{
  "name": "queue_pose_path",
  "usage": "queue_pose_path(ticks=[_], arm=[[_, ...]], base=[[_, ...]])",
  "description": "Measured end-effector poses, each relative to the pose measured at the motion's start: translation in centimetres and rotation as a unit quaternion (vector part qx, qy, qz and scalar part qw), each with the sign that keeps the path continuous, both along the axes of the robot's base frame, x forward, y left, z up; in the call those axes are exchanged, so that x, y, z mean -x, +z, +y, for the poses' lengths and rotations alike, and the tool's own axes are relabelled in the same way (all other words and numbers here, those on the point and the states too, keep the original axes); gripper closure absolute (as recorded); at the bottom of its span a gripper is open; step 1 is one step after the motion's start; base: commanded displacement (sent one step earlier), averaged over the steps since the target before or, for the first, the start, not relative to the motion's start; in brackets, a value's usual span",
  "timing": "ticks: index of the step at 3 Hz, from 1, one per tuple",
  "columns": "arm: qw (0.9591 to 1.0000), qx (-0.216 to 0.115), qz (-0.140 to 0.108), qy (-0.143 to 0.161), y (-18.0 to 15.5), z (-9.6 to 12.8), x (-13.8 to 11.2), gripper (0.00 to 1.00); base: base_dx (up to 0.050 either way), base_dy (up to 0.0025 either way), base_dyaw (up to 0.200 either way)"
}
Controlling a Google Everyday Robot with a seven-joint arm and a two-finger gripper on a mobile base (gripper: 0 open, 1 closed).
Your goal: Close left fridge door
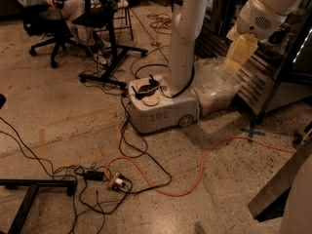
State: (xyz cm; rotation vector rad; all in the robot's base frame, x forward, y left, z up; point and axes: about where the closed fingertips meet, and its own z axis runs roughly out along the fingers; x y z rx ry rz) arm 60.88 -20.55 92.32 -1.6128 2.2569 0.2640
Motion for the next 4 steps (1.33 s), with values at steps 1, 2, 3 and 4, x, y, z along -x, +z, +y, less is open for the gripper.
queue_pose_path(ticks=[1, 2, 3, 4], arm=[[1.0000, 0.000, 0.000, 0.000, 0.00, 0.00, 0.00, 0.00], [1.0000, 0.000, 0.000, 0.000, 0.00, 0.00, 0.00, 0.00], [1.0000, 0.000, 0.000, 0.000, 0.00, 0.00, 0.00, 0.00], [1.0000, 0.000, 0.000, 0.000, 0.00, 0.00, 0.00, 0.00]], base=[[0.000, -0.00004, -0.198], [0.000, -0.00006, -0.198], [-0.041, 0.00237, -0.112], [-0.047, -0.00002, 0.000]])
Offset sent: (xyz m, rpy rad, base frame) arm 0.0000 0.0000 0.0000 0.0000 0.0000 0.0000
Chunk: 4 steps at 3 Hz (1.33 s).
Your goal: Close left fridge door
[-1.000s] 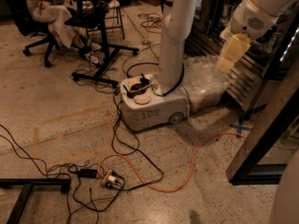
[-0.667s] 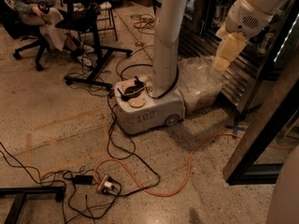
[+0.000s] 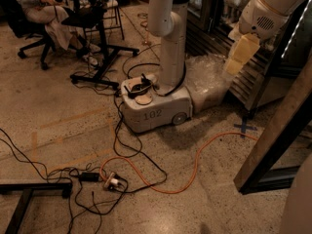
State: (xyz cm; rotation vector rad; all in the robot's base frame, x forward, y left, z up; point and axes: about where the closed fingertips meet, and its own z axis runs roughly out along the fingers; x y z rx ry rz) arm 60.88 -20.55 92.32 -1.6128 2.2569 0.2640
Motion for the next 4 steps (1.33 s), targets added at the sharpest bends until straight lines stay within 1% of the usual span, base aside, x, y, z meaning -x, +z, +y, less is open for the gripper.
queue_pose_path(ticks=[2, 3, 4], arm=[[1.0000, 0.000, 0.000, 0.000, 0.00, 0.00, 0.00, 0.00], [1.0000, 0.000, 0.000, 0.000, 0.00, 0.00, 0.00, 0.00], [1.0000, 0.000, 0.000, 0.000, 0.00, 0.00, 0.00, 0.00]], base=[[-0.046, -0.00007, 0.000], [-0.026, 0.00224, -0.170], [0.000, 0.00003, -0.198]])
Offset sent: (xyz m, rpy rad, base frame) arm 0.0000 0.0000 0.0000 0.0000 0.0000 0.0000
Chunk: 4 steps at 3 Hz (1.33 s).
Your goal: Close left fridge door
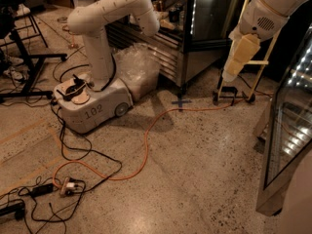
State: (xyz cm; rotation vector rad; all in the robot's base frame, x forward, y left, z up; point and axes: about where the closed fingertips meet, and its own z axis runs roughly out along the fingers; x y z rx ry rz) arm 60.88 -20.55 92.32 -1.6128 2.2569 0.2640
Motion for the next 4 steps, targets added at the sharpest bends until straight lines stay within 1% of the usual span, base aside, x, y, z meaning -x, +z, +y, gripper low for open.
queue_pose_path(ticks=[2, 3, 4], arm=[[1.0000, 0.000, 0.000, 0.000, 0.00, 0.00, 0.00, 0.00], [1.0000, 0.000, 0.000, 0.000, 0.00, 0.00, 0.00, 0.00], [1.0000, 0.000, 0.000, 0.000, 0.00, 0.00, 0.00, 0.00]], base=[[0.000, -0.00011, -0.196], [0.045, 0.00192, 0.090], [0.038, -0.00245, -0.129]])
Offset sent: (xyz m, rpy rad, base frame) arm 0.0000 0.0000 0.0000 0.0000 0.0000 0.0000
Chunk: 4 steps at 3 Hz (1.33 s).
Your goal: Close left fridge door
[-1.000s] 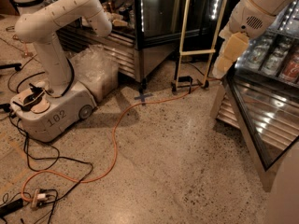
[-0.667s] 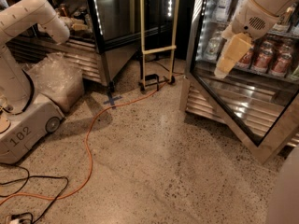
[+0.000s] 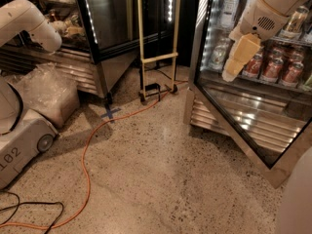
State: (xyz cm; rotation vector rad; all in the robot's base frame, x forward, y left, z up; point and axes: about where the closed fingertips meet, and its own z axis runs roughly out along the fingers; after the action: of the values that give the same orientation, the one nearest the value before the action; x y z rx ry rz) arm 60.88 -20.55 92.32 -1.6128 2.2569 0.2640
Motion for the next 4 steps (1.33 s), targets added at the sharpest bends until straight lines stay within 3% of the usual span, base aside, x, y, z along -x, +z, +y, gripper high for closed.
queue_pose_path(ticks=[1, 3, 4], arm=[[1.0000, 0.000, 0.000, 0.000, 0.00, 0.00, 0.00, 0.00], [1.0000, 0.000, 0.000, 0.000, 0.00, 0.00, 0.00, 0.00], [1.0000, 0.000, 0.000, 0.000, 0.00, 0.00, 0.00, 0.00]], base=[[0.038, -0.00245, -0.130], [0.049, 0.00004, -0.001], [0.041, -0.00232, -0.114]])
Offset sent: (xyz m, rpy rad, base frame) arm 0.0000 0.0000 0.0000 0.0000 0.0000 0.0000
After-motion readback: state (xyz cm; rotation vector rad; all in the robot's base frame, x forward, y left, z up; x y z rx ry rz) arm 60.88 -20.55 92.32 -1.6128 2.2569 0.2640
